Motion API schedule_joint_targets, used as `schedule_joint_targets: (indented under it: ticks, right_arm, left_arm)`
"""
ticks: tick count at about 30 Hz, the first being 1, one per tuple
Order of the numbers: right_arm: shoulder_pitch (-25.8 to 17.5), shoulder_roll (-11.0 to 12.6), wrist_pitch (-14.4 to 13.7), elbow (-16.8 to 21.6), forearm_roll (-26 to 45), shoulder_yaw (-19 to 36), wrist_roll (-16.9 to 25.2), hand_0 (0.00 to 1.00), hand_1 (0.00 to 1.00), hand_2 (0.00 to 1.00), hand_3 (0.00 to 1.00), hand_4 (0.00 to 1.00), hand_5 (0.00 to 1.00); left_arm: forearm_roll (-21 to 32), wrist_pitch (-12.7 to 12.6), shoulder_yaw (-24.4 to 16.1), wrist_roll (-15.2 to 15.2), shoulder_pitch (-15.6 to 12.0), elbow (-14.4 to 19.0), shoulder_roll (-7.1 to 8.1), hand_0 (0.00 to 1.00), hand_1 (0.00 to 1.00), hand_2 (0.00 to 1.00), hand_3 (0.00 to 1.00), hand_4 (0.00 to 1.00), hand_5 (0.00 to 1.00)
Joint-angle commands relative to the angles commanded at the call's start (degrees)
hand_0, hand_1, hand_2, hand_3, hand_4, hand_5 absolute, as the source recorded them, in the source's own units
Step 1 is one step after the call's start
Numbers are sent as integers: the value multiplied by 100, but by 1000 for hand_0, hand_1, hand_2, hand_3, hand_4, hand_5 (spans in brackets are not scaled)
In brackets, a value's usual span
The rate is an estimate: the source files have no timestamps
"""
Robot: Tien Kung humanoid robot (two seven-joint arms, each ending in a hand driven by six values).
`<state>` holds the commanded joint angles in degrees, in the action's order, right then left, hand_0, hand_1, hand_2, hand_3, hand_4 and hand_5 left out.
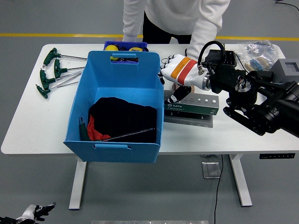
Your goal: Lift tool from toolbox,place it in box,lift tool from toolbox,place it in box
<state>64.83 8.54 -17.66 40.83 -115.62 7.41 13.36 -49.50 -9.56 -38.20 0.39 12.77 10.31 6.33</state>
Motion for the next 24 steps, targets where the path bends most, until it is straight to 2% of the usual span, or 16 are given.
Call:
schedule_joint_targets:
  ticks: [9,13,24]
  right_arm:
    - [-37,8,38,-380,109,-224,101,725,595,630,460,998,589]
    - [-40,35,89,-459,230,-347,194,724,601,629,462,998,582]
    - [20,21,104,-634,207,-542,328,715,594,630,465,998,569]
  left_arm:
    - [45,-10,50,-1,22,0,-3,739,746,725,670,689,622]
    - [280,-28,265,-32,27,0,7,739,746,725,671,691,623]
    - [315,-39,316,-41,108,0,8,742,747,725,670,691,624]
